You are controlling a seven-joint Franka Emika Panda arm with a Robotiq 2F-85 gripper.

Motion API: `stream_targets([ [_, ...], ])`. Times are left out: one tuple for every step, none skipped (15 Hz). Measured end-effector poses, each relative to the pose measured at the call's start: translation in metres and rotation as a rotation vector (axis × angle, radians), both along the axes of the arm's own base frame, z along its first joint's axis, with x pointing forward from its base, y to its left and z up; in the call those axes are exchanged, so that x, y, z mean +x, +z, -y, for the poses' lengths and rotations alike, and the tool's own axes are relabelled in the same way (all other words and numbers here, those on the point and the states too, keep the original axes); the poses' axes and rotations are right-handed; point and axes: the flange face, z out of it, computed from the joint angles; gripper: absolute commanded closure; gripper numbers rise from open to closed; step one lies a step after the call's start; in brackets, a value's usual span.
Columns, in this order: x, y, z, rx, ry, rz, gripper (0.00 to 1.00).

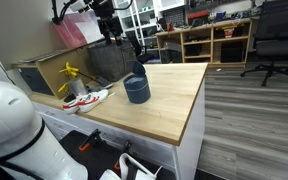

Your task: Open the grey object fully

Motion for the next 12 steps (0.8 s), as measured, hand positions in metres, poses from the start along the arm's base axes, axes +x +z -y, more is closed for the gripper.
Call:
stream_targets([
  [-0.0019, 0.0015, 0.0005, 0.002, -0.002, 0.004, 0.0],
  [-0.0036, 0.0032, 0.0014, 0.003, -0.004, 0.009, 0.0],
  [-0.0051, 0.0048, 0.0023, 0.003, -0.006, 0.014, 0.0],
  [-0.0064, 0.0059, 0.0036, 0.0, -0.008, 0.016, 0.0],
  [-0.0075, 0.0055, 0.0053, -0.012, -0.006, 0.012, 0.0],
  [-0.0081, 0.0038, 0.0065, -0.021, -0.005, 0.007, 0.0],
  [-0.0087, 0.0019, 0.0068, -0.023, -0.005, 0.003, 0.0],
  [-0.009, 0.0005, 0.0067, -0.024, -0.005, 0.0, 0.0],
  [-0.0092, 0.0001, 0.0066, -0.024, -0.004, -0.001, 0.0],
  [-0.0092, 0.0001, 0.0065, -0.024, -0.004, -0.001, 0.0],
  [-0.0092, 0.0001, 0.0064, -0.024, -0.004, -0.001, 0.0],
  [-0.0092, 0.0001, 0.0064, -0.024, -0.004, -0.001, 0.0],
])
